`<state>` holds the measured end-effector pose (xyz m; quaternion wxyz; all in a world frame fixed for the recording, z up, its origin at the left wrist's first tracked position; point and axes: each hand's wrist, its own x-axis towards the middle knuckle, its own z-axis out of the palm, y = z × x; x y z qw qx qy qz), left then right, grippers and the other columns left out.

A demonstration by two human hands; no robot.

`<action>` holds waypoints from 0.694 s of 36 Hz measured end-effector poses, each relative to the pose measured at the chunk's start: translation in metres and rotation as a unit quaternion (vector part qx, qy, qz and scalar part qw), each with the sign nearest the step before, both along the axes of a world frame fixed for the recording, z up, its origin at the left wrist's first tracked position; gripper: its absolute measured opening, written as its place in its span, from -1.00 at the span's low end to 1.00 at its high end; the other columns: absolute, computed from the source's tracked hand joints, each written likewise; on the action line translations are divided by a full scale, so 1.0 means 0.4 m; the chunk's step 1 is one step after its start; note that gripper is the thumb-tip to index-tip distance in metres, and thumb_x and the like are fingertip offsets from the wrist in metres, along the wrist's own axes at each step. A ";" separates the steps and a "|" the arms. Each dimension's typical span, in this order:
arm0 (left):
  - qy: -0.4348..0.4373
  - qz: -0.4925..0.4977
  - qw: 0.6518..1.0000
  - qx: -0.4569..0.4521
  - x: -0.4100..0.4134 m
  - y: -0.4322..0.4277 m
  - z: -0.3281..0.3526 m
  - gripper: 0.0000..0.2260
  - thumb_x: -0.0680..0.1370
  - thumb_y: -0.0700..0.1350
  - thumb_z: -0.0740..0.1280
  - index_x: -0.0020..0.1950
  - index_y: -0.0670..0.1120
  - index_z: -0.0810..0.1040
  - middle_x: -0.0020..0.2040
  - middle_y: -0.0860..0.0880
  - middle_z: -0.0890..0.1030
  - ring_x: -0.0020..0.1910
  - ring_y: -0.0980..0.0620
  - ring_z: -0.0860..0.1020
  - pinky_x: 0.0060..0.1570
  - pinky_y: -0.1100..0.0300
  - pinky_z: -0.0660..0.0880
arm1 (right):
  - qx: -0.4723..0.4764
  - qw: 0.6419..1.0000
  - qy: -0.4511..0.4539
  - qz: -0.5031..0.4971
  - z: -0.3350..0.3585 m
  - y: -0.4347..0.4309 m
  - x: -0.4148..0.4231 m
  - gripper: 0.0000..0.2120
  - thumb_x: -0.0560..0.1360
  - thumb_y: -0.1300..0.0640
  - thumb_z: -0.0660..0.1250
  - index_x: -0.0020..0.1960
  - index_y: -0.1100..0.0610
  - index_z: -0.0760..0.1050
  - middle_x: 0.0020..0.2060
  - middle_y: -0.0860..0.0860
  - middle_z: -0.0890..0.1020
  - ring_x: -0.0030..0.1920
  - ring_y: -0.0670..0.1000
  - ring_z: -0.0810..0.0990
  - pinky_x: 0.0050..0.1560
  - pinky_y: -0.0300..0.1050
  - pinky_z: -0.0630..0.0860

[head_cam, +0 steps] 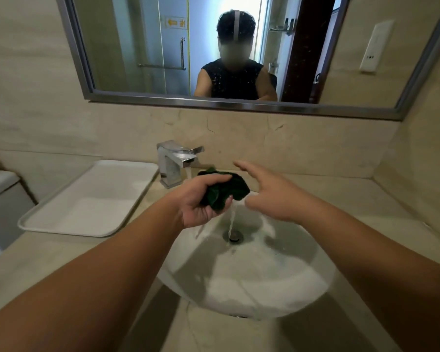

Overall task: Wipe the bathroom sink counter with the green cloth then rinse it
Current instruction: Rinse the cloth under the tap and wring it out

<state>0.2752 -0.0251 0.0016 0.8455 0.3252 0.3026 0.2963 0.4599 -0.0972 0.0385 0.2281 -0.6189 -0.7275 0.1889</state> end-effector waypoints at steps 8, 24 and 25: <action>0.209 -0.245 0.927 0.195 -0.012 0.010 0.052 -0.91 0.53 -0.36 0.39 -0.01 -0.23 0.62 -0.18 -0.19 0.63 -0.34 0.04 0.57 -0.50 0.32 0.44 | 0.213 0.951 -0.225 0.014 -0.129 0.021 -0.043 0.08 0.51 0.09 0.49 0.62 -0.25 -0.30 0.65 0.05 0.10 0.50 0.21 0.37 0.32 0.17 0.52; 0.628 -0.191 0.401 0.639 0.104 0.002 -0.014 -0.80 0.66 -0.13 0.31 0.16 -0.18 0.66 -0.12 -0.05 0.54 -0.11 -0.05 0.49 -0.11 0.13 0.40 | -0.082 0.942 -0.290 -0.148 -0.153 0.142 -0.058 -0.62 0.45 0.16 0.31 0.21 -0.11 0.63 -0.14 -0.04 0.67 -0.23 0.10 0.65 -0.12 -0.01 0.65; 0.634 -0.196 0.385 0.642 0.110 0.002 -0.017 -0.82 0.65 -0.18 0.30 0.15 -0.19 0.66 -0.17 -0.05 0.52 -0.12 -0.07 0.48 -0.13 0.13 0.38 | -0.080 0.948 -0.282 -0.127 -0.159 0.139 -0.048 -0.60 0.44 0.16 0.29 0.22 -0.11 0.63 -0.14 -0.03 0.69 -0.23 0.10 0.66 -0.16 -0.04 0.65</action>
